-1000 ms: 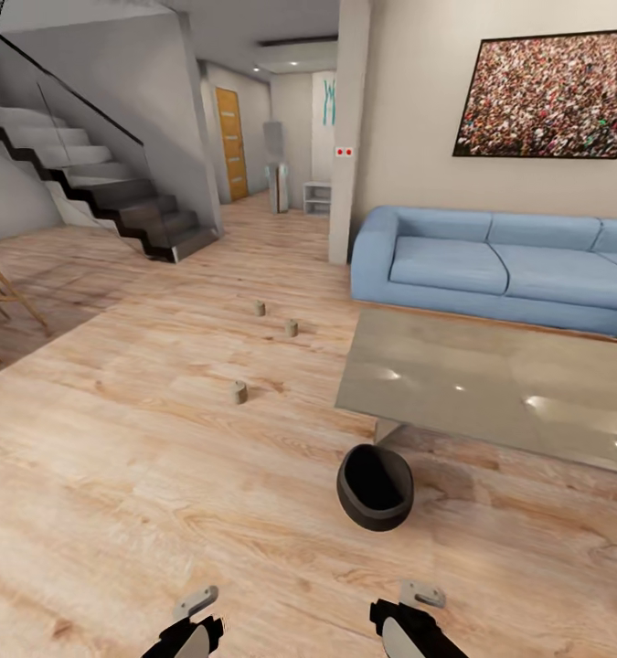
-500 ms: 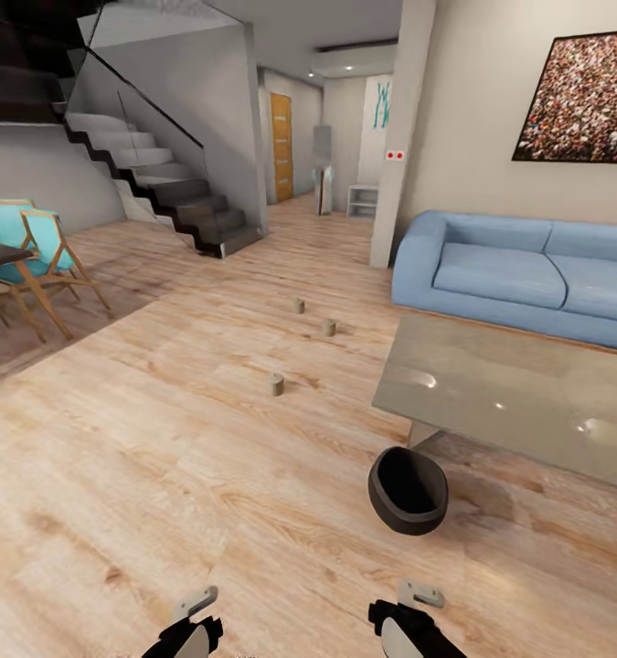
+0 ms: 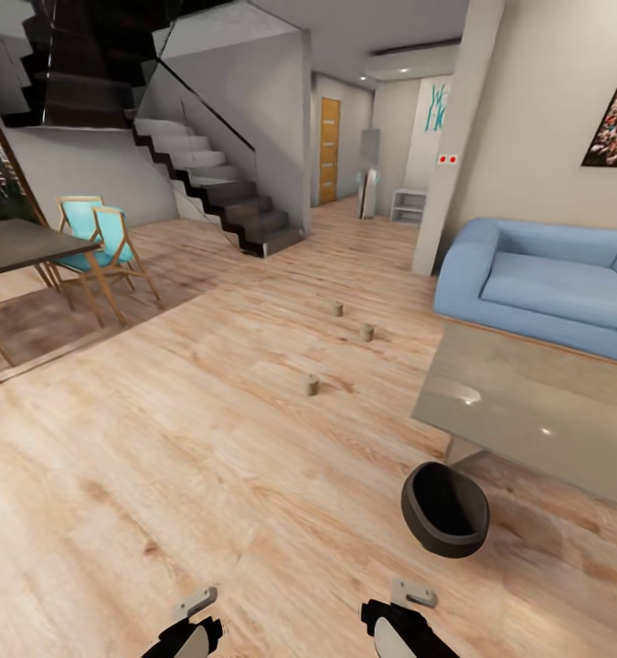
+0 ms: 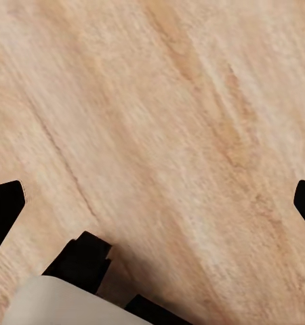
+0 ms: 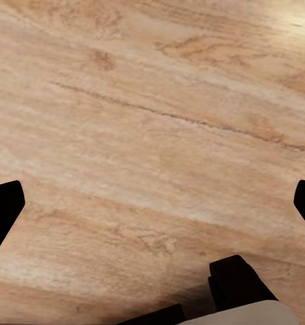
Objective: Place each of the two pumpkins and all three candles from the living room inside a cabinet in the living room (use any cabinet), then make sure every cabinet is closed, and position the cauldron so it is next to a table in the living room.
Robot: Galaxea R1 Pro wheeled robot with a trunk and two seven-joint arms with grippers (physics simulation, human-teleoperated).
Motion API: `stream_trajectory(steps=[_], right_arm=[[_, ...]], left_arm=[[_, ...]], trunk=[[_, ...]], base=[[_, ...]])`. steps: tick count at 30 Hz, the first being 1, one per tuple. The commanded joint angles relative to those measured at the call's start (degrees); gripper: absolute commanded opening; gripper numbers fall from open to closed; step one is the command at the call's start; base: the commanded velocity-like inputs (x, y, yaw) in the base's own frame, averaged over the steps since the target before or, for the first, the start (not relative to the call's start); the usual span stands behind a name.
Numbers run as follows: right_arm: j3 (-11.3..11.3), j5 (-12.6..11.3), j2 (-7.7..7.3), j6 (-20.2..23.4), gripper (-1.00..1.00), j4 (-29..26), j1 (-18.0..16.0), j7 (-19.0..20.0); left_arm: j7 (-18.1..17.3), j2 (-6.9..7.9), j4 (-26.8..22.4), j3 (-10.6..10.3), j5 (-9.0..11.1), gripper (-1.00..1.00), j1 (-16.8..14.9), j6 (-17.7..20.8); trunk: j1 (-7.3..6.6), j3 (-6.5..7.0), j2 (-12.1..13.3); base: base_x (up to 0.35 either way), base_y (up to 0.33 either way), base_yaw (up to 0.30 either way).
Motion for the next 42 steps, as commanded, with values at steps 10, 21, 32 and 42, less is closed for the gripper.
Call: stream_trajectory(steps=[10, 21, 32, 42], right_arm=[[0.21, -0.24, -0.03, 0.23, 1.0, -0.05, -0.04, -0.41], [0.21, -0.24, -0.02, -0.26, 1.0, 0.26, -0.04, -0.41], [0.24, -0.14, -0.02, -0.55, 1.0, 0.87, -0.04, -0.41], [0.3, -0.15, -0.02, -3.2, 1.0, 1.01, -0.04, -0.41]], left_arm=[[0.47, 0.03, -0.1, -0.5, 0.19, 1.0, -0.02, -0.04], [0.47, 0.04, -0.05, -0.48, 0.43, 1.0, -0.02, -1.37], [0.41, 0.04, 0.51, -0.47, 0.42, 1.0, -0.02, -2.47], [0.38, 0.02, 0.51, -0.48, 0.28, 1.0, -0.02, -2.48]], trunk=[[0.0, 0.25, -0.02], [0.0, 0.53, -0.02], [0.0, 0.67, -0.02], [0.0, 0.67, -0.02]], base=[[0.0, 0.0, 0.294], [0.0, 0.0, 0.294], [0.0, 0.0, 0.294], [0.0, 0.0, 0.294]])
